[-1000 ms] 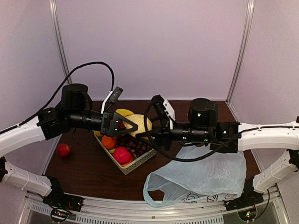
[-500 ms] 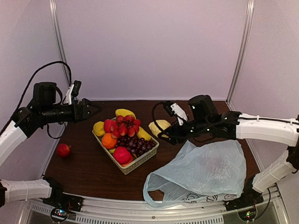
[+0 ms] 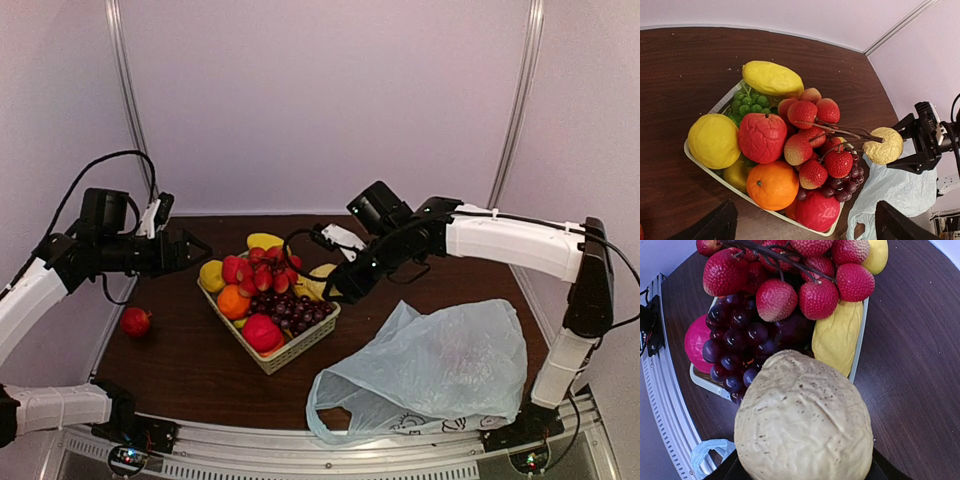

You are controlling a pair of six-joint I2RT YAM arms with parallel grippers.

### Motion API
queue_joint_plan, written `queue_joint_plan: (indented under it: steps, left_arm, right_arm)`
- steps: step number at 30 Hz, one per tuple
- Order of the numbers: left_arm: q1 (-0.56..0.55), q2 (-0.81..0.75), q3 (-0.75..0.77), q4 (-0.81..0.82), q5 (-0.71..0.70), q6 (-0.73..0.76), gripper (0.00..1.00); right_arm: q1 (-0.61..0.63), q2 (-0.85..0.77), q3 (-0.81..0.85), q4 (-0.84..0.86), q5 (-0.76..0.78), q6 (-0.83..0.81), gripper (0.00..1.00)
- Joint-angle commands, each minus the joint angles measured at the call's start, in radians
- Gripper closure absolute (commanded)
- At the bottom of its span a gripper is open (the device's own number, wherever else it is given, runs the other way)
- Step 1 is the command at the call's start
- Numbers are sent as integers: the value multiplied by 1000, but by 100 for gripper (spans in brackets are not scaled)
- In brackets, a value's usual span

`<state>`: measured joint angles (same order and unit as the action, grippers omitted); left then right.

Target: Untie the knot of the plastic bag and take out the fruit

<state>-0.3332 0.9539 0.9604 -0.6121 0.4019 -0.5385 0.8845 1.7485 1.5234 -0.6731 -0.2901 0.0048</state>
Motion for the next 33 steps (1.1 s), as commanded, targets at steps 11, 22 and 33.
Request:
queue_joint_plan:
  steps: [11,22,33]
  left_arm:
    - [60,28,-22,-43,-41,80,3]
    - [65,18,-44,-54,-52,95,3]
    - [66,17,-49,-57,-48,94,3]
  right_arm:
    - [-9,190,258,-266,-3,-111,52]
    - [-9,276,346,-253,-59,-109,50]
    - [-8,340,405,-253,-78,-105,41]
